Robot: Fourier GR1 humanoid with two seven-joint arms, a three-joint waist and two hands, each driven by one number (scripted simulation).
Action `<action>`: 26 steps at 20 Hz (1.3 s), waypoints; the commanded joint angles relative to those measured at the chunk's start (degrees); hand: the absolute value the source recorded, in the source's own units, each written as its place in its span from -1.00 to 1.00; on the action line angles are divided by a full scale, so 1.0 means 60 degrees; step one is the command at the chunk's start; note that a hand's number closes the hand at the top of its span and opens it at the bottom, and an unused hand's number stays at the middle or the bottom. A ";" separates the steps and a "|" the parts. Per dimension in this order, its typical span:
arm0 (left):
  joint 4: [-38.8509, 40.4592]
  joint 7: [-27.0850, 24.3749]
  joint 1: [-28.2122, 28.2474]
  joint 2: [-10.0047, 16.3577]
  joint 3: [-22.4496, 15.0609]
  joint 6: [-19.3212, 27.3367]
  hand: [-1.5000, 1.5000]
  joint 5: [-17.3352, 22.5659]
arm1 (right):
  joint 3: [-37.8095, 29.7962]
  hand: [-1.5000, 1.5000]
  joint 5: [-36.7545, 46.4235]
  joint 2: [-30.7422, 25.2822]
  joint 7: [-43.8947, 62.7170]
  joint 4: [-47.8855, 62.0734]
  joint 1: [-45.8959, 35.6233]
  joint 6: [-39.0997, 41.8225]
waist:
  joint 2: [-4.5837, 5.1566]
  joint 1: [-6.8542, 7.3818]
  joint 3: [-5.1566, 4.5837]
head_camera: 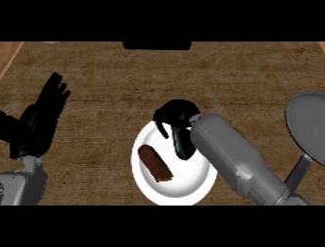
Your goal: Pick the eggplant from the plate and place it in the pan
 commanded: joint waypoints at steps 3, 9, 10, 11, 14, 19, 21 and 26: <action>-0.0287 0.0095 0.0274 -0.0082 0.0015 0.0008 0.00 -0.0099 | 0.0071 1.00 -0.0609 0.0172 -0.0397 0.0616 0.0031 -0.0579 | 0.0099 0.0033 0.0032; 0.0148 -0.0078 0.0209 0.0053 0.0266 -0.0050 0.00 -0.0039 | -0.2317 1.00 -0.1323 -0.0921 0.3180 0.1474 -0.0322 -0.1610 | 0.0016 -0.0394 0.0020; 0.0179 -0.0142 0.0229 0.0022 0.0331 0.0026 0.00 -0.0040 | -0.2725 1.00 -0.1403 -0.1227 0.4016 0.1685 -0.0330 -0.2056 | 0.0007 -0.0568 0.0007; 0.0192 -0.0144 0.0325 0.0082 0.0404 0.0048 0.00 -0.0054 | -0.3080 1.00 -0.1492 -0.1559 0.4713 0.1895 -0.0219 -0.2480 | 0.0001 -0.0708 0.0001; 0.0182 -0.0167 0.0347 0.0152 0.0517 0.0048 0.00 -0.0022 | -0.3857 1.00 -0.1548 -0.2172 0.6997 0.2112 -0.0648 -0.3790 | -0.0078 -0.0723 -0.0022; 0.0155 -0.0257 0.0229 -0.0001 0.0221 -0.0083 0.00 -0.0075 | -0.2893 1.00 0.0362 -0.2351 1.0726 0.2097 -0.2171 -0.5602 | -0.0046 -0.0207 -0.0035; 0.0220 -0.0128 0.0166 0.0016 0.0237 -0.0247 0.00 0.0104 | -0.2528 1.00 0.1031 -0.2398 1.1843 0.2016 -0.2849 -0.5828 | -0.0029 -0.0138 -0.0022; 0.0364 -0.0154 -0.0145 0.0084 0.0294 -0.0264 0.00 0.0029 | -0.1913 1.00 0.2058 -0.1795 1.4004 0.1754 -0.3518 -0.5167 | 0.0009 -0.0237 0.0015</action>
